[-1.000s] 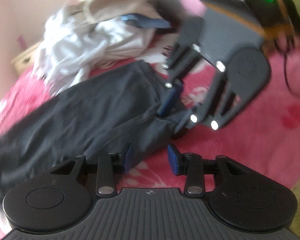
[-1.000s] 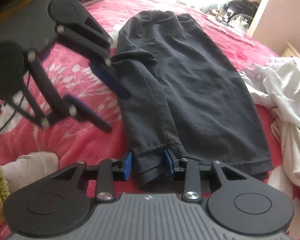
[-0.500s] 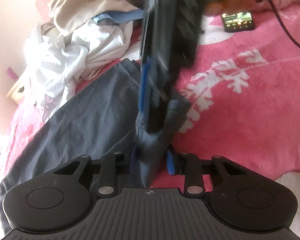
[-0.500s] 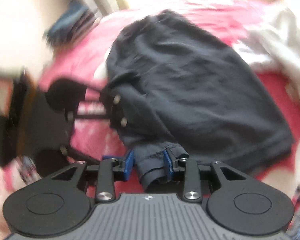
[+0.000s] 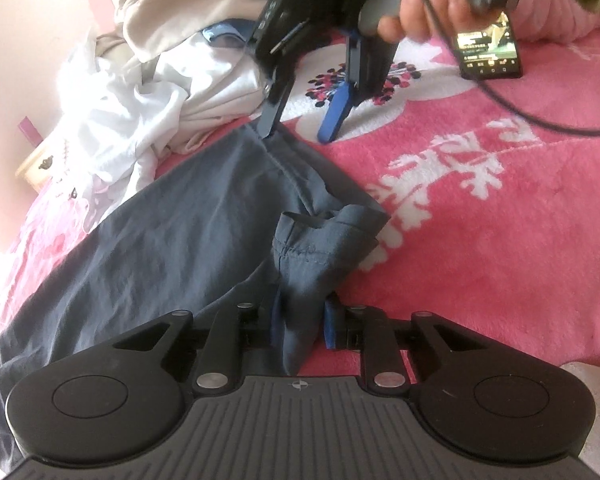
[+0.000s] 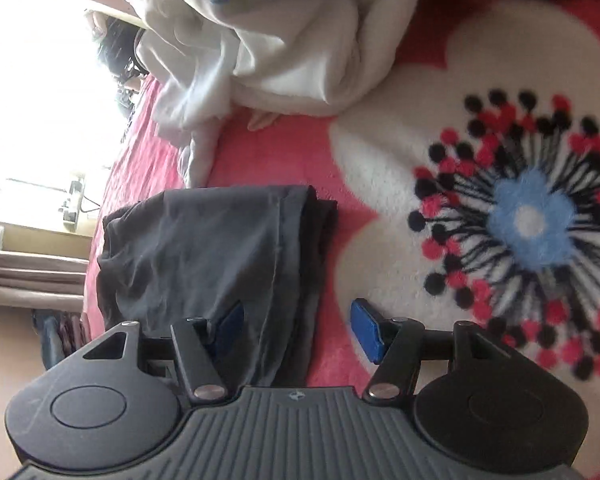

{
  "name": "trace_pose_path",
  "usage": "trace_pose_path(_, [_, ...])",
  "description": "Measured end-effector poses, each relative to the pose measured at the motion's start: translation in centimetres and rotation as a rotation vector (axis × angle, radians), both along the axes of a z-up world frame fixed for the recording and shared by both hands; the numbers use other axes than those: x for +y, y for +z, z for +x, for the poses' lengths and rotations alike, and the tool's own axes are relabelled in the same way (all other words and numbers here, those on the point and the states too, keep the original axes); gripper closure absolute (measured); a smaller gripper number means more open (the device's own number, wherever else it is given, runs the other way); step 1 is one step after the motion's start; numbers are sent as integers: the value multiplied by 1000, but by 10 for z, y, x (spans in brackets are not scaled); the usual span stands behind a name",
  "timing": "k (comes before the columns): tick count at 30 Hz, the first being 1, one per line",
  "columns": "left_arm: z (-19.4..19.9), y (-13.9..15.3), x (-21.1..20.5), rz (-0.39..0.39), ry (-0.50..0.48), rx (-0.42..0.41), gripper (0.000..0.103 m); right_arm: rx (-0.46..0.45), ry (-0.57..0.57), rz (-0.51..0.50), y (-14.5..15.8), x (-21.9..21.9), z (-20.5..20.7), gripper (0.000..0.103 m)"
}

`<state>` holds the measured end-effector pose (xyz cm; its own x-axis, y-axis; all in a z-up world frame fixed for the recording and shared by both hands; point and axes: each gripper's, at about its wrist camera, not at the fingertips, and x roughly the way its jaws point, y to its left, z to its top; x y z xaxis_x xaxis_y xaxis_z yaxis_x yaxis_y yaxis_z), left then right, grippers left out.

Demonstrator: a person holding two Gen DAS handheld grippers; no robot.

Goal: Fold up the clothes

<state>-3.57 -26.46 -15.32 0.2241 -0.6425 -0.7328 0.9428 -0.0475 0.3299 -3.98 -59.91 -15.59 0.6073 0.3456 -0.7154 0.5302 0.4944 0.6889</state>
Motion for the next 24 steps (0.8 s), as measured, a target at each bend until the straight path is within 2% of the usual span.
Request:
trace_pose_path(4, [6,2,1,-17,23,50,86,-45,-13,18,-8,4,11,39])
trace_pose_path(7, [10,5,3,-37,48,86,92,-73,-29,33,-15,6,18,47])
trace_pose_path(8, [12,6,3,-47,59,102,94,-78,-33,36,-17,6,20,54])
trace_pose_path(9, [14,8,4,-60,71,122,95,-82,-37,33,-17,5,20,70])
trace_pose_path(10, [17,10,6,-71,84,150,96,-86,-42,30,-17,4,19,80])
trace_pose_path(11, [19,11,7,-83,97,181,97,-91,-47,28,-16,5,18,97])
trace_pose_path(18, [25,30,29,-193,157,380,98,-176,-106,20,9,15,-11,99])
trace_pose_path(24, [17,45,50,-282,184,618,98,-150,-90,-2,43,20,-48,99])
